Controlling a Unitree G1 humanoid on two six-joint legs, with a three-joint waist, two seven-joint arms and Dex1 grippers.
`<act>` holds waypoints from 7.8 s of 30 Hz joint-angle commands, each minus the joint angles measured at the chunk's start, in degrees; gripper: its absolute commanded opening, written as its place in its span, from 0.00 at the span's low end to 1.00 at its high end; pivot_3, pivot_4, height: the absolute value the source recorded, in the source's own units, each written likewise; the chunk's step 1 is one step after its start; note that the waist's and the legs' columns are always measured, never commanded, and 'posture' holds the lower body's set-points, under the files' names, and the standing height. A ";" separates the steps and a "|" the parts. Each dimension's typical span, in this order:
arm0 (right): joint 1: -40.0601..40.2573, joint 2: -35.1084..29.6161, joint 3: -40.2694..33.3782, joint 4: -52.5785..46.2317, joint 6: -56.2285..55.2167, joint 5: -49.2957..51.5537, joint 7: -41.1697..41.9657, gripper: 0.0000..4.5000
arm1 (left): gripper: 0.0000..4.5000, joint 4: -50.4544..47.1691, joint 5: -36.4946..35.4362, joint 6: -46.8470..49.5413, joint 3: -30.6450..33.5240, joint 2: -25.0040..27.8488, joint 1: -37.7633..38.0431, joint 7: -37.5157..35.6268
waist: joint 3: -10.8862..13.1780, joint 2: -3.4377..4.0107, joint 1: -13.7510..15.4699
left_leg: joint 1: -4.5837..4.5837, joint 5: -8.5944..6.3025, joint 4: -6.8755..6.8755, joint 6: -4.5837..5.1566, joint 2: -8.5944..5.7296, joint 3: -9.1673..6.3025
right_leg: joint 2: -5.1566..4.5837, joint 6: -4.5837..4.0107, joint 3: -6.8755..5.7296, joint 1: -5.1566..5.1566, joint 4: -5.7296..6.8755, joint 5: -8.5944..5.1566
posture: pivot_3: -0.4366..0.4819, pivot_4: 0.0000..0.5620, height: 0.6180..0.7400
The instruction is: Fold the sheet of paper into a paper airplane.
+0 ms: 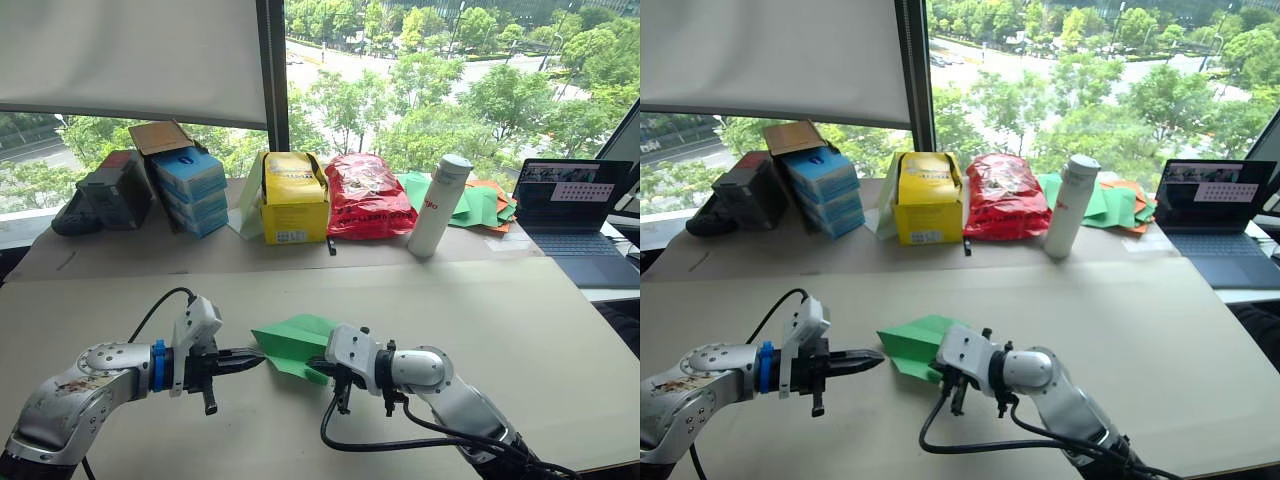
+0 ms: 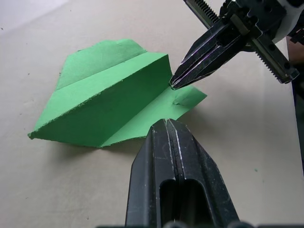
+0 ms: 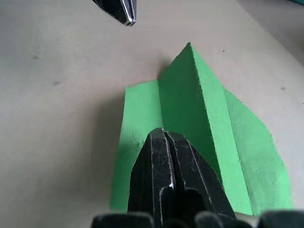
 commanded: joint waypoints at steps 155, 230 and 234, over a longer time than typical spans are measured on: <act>2.52 -3.72 1.38 10.74 -26.85 -9.94 1.52 0.36 | 0.00 14.32 25.49 -23.24 -17.93 -9.44 -5.32 0.02 | -0.14 -0.16 0.58 | 0.07 -0.29 0.34 0.51 0.02 0.01 | 0.02 0.09 0.03 0.17 0.03 0.04 | 0.48 0.27 1.00; -1.10 -13.26 2.20 12.36 5.94 -2.34 5.00 0.01 | 0.00 18.39 30.90 -21.87 -21.17 -10.53 -7.25 1.13 | -1.14 0.63 2.35 | 0.94 -0.64 0.15 1.03 -0.10 -0.28 | -0.91 0.26 -0.25 1.12 -0.60 0.01 | 0.48 0.27 1.00; 0.08 -15.20 1.35 10.78 6.64 -2.48 5.08 0.01 | 0.00 18.55 31.04 -21.62 -21.50 -11.14 -8.04 1.16 | -1.19 0.68 2.83 | 0.92 -0.68 0.14 1.10 -0.11 -0.30 | -0.92 0.37 -0.28 1.21 -0.87 0.09 | 0.48 0.27 1.00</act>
